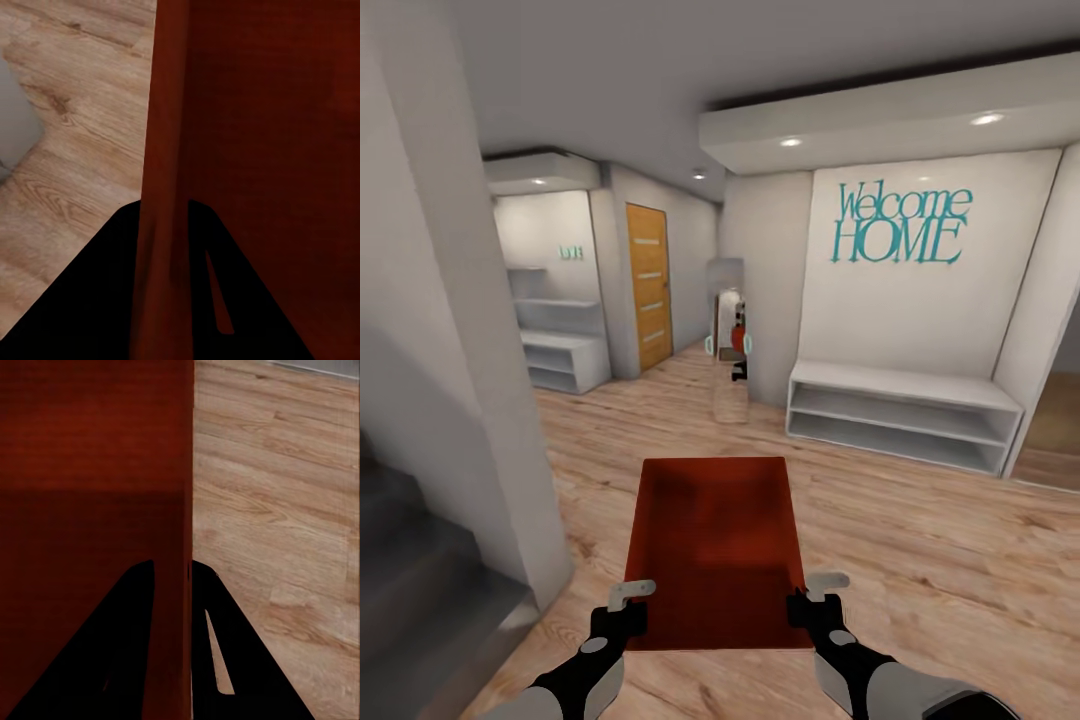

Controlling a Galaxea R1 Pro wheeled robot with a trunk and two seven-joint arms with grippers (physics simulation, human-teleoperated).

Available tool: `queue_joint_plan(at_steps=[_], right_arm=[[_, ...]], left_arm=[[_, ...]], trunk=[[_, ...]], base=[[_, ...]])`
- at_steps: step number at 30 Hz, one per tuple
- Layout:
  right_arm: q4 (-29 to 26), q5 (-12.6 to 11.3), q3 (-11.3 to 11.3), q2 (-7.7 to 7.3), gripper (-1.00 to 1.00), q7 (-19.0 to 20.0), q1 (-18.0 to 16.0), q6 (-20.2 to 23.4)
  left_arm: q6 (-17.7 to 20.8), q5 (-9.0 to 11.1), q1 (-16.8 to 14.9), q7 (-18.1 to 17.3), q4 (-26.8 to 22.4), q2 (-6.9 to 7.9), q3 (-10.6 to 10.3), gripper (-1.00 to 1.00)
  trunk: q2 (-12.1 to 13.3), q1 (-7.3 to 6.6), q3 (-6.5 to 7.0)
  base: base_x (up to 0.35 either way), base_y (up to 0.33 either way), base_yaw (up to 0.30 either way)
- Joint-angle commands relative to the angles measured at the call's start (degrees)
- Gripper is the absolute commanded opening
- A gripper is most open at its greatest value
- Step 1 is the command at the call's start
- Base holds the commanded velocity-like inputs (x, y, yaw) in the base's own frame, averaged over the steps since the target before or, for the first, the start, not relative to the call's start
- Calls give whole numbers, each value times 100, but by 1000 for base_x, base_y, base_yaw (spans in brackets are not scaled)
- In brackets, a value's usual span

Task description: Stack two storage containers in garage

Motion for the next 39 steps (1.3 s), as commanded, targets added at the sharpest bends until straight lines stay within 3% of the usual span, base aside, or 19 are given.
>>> queue_joint_plan(at_steps=[1,8,39], right_arm=[[11,37,-370,4,-100,9,-5,-5],[11,43,-370,0,-100,16,-5,-5],[12,43,-370,5,-100,17,-5,-5]], left_arm=[[-17,-34,-6,62,-17,81,134,-100],[-17,-34,-6,62,-17,81,134,-100],[-17,-34,-6,62,-17,81,134,-100]], trunk=[[-5,4,-8],[-5,4,-8],[-5,4,-8]], base=[[321,0,271],[321,0,182],[321,0,3]])
